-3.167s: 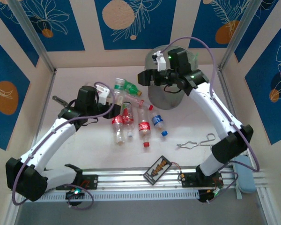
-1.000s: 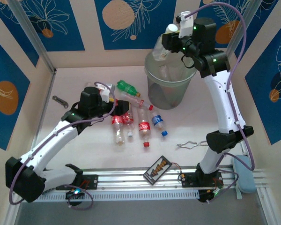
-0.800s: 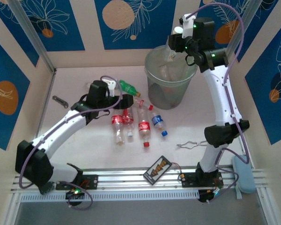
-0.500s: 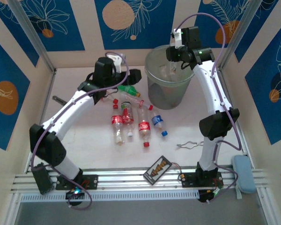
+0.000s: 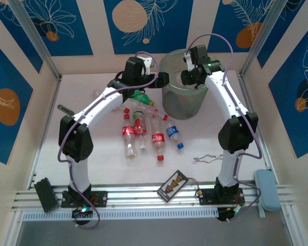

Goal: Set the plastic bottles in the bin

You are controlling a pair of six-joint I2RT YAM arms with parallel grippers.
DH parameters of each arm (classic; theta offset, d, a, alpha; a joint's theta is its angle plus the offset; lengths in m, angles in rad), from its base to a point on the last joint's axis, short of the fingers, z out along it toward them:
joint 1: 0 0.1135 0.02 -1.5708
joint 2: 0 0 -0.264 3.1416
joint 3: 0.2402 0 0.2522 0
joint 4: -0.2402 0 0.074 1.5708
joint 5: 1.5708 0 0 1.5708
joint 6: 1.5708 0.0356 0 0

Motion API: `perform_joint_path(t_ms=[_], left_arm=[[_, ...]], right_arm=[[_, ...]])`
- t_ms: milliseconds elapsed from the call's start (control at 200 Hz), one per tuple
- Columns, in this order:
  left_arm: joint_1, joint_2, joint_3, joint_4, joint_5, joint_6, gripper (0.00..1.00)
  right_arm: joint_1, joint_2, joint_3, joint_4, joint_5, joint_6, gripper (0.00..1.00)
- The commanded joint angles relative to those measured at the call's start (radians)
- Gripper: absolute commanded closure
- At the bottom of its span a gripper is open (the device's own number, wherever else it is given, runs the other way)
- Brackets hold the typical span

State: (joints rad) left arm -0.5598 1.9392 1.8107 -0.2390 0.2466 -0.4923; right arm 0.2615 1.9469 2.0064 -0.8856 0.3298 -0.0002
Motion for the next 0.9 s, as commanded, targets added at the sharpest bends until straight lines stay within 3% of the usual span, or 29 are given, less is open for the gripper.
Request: perform_joint_path(t_ms=[0, 280, 585, 890], left_arm=[[-0.008, 0.019, 0.041, -0.037, 0.008, 0.015, 0.09], [-0.007, 0.05, 0.047, -0.04, 0.008, 0.004, 0.09], [-0.007, 0.06, 0.047, -0.04, 0.012, -0.003, 0.09], [-0.007, 0.057, 0.048, -0.047, 0.01, 0.001, 0.09]], right_arm=[[-0.009, -0.001, -0.018, 0.011, -0.005, -0.012, 0.56], [-0.028, 0.044, -0.057, 0.004, -0.032, 0.007, 0.54], [-0.029, 0.058, -0.05, -0.007, -0.048, 0.011, 0.33], [-0.034, -0.003, 0.027, -0.024, -0.115, 0.019, 0.28]])
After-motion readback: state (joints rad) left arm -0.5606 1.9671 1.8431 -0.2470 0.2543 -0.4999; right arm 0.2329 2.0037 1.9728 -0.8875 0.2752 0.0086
